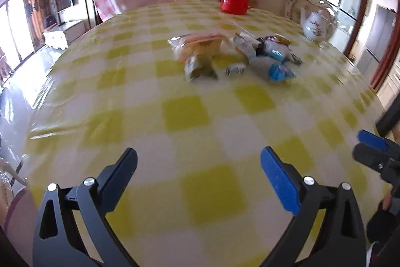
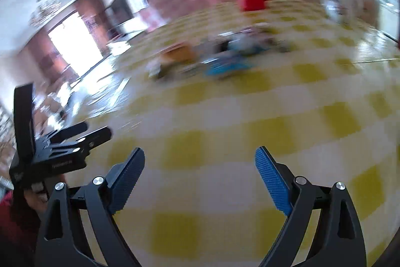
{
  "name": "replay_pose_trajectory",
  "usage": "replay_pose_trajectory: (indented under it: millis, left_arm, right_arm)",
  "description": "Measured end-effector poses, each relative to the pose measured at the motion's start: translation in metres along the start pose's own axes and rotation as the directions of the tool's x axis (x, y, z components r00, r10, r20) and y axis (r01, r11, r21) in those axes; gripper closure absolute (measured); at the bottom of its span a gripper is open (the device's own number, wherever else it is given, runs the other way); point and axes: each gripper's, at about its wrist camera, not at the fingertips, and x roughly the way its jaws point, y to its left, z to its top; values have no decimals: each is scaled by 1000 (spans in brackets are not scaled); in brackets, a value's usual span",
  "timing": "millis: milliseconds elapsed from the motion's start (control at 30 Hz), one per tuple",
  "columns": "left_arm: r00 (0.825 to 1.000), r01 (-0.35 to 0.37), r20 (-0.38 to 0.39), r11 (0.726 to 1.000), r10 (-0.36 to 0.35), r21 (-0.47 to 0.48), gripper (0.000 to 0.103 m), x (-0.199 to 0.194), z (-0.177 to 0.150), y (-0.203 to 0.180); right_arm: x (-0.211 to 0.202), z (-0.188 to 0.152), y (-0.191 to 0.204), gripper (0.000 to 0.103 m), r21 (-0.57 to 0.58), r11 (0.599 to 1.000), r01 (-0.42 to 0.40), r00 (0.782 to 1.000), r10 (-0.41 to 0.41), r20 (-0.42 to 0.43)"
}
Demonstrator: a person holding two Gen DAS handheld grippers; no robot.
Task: Organize snacks
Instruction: 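Grasp the blue-and-pink snack bag with the right gripper, then grasp the small gold-wrapped snack with the left gripper while the right gripper holds the blue bag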
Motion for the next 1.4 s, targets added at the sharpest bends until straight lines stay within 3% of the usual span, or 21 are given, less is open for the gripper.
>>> replay_pose_trajectory:
  millis: [100,233,400,667,800,833,1033,1200,1400]
  left_arm:
    - [1000,-24,4,999,24,-26,4,31,19,-14]
    - [999,-51,-16,994,50,-94,4,62,34,-14]
    - [999,-21,-54,979,10,-202,2,80,43,4]
    - [999,-12,-50,980,3,-198,2,82,44,3]
    - [998,-24,-58,982,13,-187,2,83,44,1]
    - [998,-24,-58,982,14,-186,2,83,44,1]
    - [999,-7,-44,976,-3,-218,2,86,51,10]
    - [997,-54,-63,972,40,-228,2,104,72,16]
    - [994,-101,-75,965,86,-241,2,132,102,17]
  right_arm:
    - [25,21,-31,16,29,998,48,999,-48,-21]
    - [70,50,-43,16,59,998,19,998,-15,-64]
    - [106,86,-22,16,-48,999,-4,998,0,-68]
    - [180,134,-2,16,-147,989,-3,987,-21,-160]
    - [196,138,9,19,-205,979,6,978,-48,-202]
    - [195,135,14,33,-249,968,35,980,-81,-180]
    - [162,105,12,49,-314,947,61,988,-103,-118]
    - [127,77,-5,51,-279,955,98,988,-128,-91]
    - [116,67,-12,51,-245,965,96,989,-122,-90]
